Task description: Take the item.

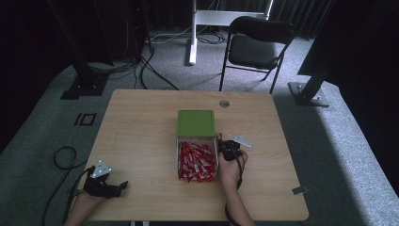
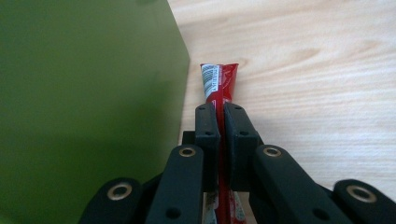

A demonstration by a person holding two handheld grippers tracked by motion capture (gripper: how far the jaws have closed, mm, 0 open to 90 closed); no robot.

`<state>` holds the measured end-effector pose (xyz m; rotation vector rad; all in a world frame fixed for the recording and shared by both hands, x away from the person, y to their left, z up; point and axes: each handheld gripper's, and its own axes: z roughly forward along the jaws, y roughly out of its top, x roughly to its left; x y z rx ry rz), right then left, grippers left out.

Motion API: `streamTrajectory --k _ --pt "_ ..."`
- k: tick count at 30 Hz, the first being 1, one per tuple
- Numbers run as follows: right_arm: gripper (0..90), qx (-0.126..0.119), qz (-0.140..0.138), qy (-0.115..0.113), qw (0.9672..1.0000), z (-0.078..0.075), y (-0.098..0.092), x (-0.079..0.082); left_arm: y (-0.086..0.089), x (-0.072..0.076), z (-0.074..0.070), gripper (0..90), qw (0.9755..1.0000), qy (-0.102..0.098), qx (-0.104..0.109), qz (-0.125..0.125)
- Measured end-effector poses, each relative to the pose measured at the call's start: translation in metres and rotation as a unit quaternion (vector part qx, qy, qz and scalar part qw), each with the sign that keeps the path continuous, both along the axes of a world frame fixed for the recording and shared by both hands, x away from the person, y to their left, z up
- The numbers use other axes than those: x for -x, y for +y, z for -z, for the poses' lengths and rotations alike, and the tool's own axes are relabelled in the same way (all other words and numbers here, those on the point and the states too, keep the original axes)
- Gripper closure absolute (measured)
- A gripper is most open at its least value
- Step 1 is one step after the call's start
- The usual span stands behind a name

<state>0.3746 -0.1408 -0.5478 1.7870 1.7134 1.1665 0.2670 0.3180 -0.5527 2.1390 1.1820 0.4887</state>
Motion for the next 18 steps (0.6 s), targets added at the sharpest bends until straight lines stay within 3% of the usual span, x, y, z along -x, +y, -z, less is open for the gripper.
streamTrajectory --k 9,10,18 --pt "76.7 -0.012 0.001 0.008 0.9999 0.004 0.0 0.0 0.0 0.0 0.0 1.4 1.0 0.0 0.0 0.0" --pt "72.2 -0.01 0.003 -0.001 0.9999 0.001 -0.002 0.002 0.0 0.0 0.0 1.4 1.0 -0.001 0.0 0.0" --pt "65.7 0.002 -0.012 -0.03 0.9995 -0.018 -0.014 0.01 0.0 0.0 0.0 1.4 1.0 -0.001 0.0 0.0"
